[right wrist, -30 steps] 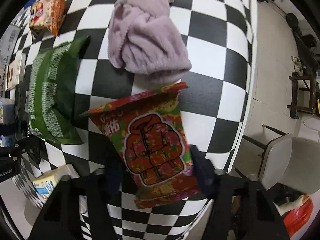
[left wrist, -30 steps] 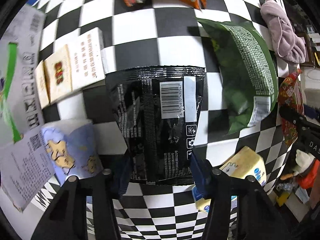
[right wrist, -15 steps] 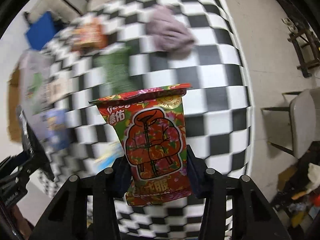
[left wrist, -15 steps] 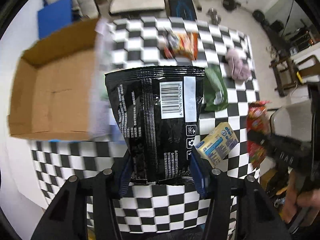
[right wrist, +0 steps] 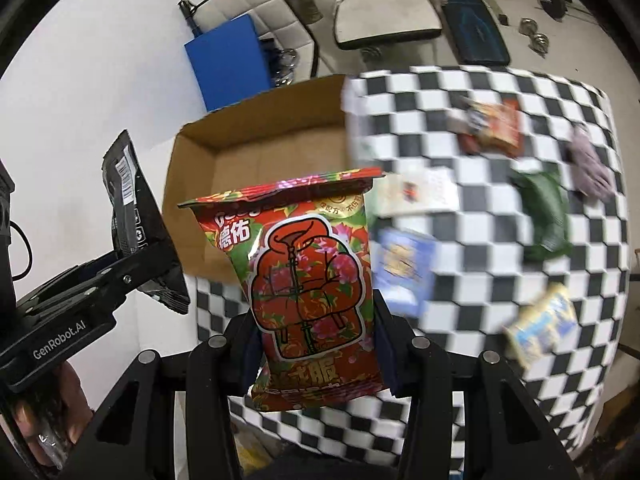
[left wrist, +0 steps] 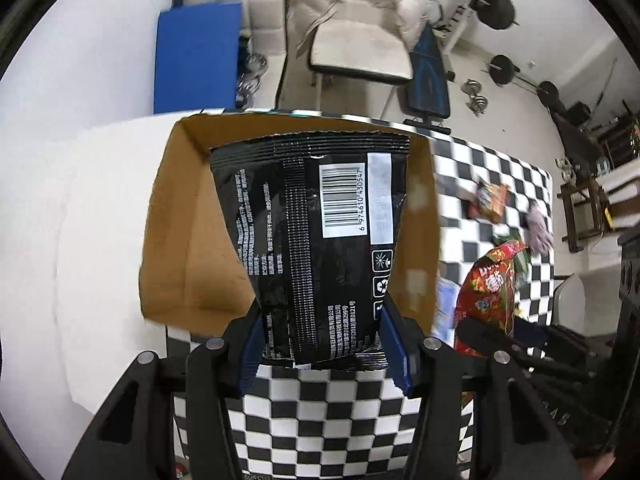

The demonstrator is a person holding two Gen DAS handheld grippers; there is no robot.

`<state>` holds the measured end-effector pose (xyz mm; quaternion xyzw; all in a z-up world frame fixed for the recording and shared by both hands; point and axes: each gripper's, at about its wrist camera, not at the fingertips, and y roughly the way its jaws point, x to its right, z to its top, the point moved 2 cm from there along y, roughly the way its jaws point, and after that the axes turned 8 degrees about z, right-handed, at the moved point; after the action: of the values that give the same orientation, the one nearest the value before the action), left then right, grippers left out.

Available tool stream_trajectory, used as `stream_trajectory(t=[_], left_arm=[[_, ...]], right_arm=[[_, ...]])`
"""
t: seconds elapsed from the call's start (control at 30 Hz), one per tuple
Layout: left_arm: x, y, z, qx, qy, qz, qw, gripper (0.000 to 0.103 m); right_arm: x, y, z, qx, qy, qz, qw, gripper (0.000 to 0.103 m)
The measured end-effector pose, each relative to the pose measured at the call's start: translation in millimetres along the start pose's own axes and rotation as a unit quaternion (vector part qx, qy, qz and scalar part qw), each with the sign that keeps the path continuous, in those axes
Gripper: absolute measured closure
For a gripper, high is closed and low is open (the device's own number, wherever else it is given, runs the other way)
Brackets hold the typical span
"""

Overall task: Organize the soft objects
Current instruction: 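Carry both bags into the cardboard box and open both grippers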

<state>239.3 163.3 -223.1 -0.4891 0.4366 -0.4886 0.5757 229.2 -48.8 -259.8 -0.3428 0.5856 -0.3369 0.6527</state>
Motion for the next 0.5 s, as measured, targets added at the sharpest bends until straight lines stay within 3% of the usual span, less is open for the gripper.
stream_trajectory(t=[0.2, 0.5], left_arm=[[-39, 64, 53, -0.067, 0.009, -0.035, 0.9971, 0.054], [-52, 153, 103, -0.152, 0.031, -0.061, 0.986, 0.054]], right_arm=[[-43, 73, 53, -0.019, 0.029, -0.024, 0.999, 0.053], [-41, 162, 112, -0.043, 0.056, -0.074, 0.995, 0.053]])
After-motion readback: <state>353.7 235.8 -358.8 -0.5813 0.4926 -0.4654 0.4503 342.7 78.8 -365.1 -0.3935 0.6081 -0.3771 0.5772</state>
